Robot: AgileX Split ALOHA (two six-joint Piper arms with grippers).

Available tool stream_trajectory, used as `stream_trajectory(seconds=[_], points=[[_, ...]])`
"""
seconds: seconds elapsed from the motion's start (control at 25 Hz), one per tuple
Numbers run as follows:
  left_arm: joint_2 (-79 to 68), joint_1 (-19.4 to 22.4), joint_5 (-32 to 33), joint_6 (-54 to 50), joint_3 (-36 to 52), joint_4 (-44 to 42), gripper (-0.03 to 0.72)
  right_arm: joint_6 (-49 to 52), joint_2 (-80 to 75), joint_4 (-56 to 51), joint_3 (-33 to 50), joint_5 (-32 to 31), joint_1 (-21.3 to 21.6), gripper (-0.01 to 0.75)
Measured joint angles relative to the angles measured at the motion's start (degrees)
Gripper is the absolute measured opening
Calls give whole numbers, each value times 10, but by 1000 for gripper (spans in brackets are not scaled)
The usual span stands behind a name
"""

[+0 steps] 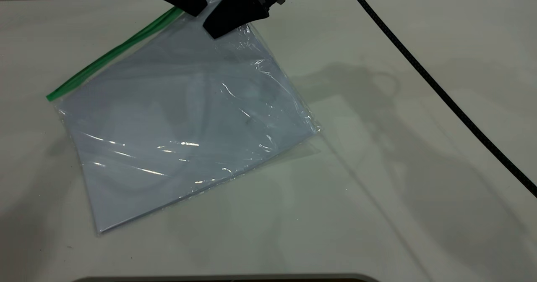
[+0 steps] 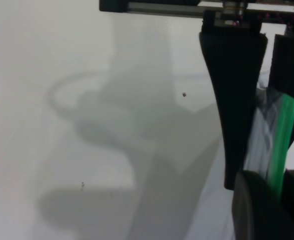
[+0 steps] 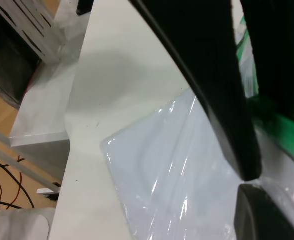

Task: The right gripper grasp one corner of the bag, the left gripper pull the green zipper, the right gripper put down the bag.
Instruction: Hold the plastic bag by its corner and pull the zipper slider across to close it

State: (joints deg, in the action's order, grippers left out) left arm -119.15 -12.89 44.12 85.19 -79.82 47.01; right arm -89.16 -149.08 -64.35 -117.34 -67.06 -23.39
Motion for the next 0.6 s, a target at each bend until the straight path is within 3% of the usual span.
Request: stream_trajectory(seconds=[0.24, 0.6], points=[[0, 0, -7, 1, 0, -2, 48, 6, 0, 1, 0, -1, 1, 33], [0, -4, -17, 1, -4, 5, 41, 26, 0, -11, 0, -19, 24, 33]])
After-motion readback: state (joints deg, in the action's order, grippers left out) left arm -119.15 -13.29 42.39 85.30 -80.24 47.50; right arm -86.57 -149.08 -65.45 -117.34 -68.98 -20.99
